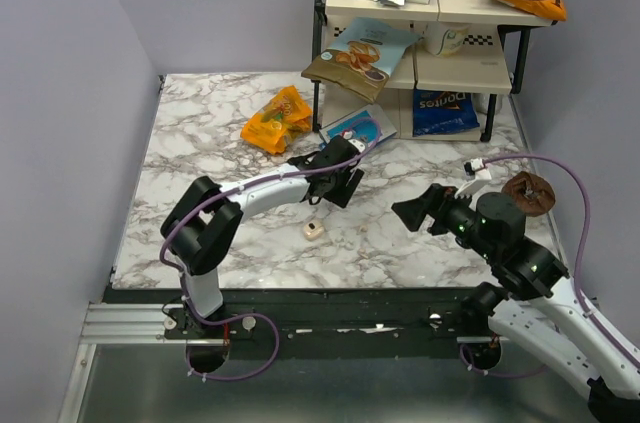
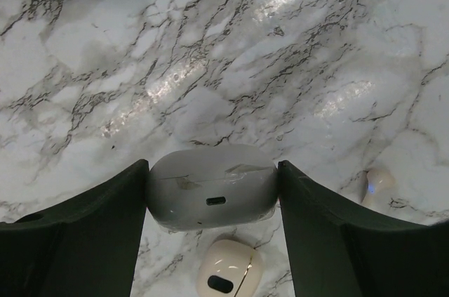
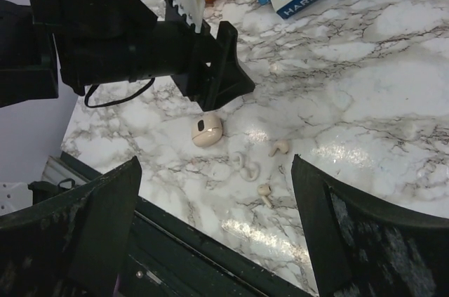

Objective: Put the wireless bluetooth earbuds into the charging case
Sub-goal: Place the charging case at the center of the board, then adjust the charging case at the center of the board.

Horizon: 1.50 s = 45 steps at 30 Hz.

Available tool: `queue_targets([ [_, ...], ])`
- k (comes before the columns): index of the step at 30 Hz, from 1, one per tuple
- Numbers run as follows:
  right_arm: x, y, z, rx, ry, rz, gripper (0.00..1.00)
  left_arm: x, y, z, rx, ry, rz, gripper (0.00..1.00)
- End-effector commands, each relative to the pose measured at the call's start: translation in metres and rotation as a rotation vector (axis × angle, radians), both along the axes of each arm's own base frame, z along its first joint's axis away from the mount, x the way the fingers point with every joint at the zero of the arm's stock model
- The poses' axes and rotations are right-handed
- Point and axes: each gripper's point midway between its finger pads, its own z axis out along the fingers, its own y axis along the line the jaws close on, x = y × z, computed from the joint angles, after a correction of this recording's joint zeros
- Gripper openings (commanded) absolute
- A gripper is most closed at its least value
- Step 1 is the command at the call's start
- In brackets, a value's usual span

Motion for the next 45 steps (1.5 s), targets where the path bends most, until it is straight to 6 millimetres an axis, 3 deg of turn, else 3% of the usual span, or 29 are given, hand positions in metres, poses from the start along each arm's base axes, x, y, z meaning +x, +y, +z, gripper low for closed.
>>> queue_targets([
  [1,0.000,0.007,0.011,0.005,-0.030,0.044,0.96,0.011,-0.015,-0.003,-0.045,-0.021,-0.052,0.52],
  [8,0.004,0.003,0.013,-0.023,-0.044,0.027,0.96,0.012,-0.009,-0.020,-0.059,0.065,0.019,0.72],
  [16,0.003,0.000,0.015,-0.026,-0.046,0.016,0.96,0.015,-0.006,-0.015,-0.105,0.069,0.078,0.82],
  [18,0.003,-0.001,0.015,-0.028,-0.046,0.011,0.96,0.015,-0.005,-0.011,-0.111,0.065,0.082,0.99],
  [25,0.003,-0.002,0.014,-0.031,-0.044,0.010,0.96,0.018,0.001,0.004,-0.115,0.039,0.131,0.99],
  [29,0.004,-0.004,0.011,-0.042,-0.042,0.000,0.97,0.018,0.013,0.045,-0.168,-0.044,0.185,0.99],
  [33,0.007,-0.001,0.007,-0.055,-0.039,0.003,0.97,0.010,0.028,0.064,-0.198,-0.079,0.246,0.99],
  [34,0.007,0.000,0.005,-0.059,-0.037,0.008,0.96,0.004,0.032,0.059,-0.198,-0.063,0.256,0.99],
  [35,0.009,0.001,0.004,-0.061,-0.036,0.010,0.97,0.000,0.034,0.066,-0.218,-0.069,0.263,0.99],
  [38,0.012,0.005,-0.011,-0.082,-0.010,0.021,0.96,-0.025,0.052,0.047,-0.227,-0.035,0.357,0.99],
  [43,0.013,0.014,-0.019,-0.078,0.011,0.051,0.96,-0.054,0.048,0.028,-0.164,-0.026,0.396,0.99],
  [45,0.014,0.016,-0.019,-0.078,0.011,0.057,0.97,-0.055,0.043,0.023,-0.139,-0.021,0.401,0.99],
])
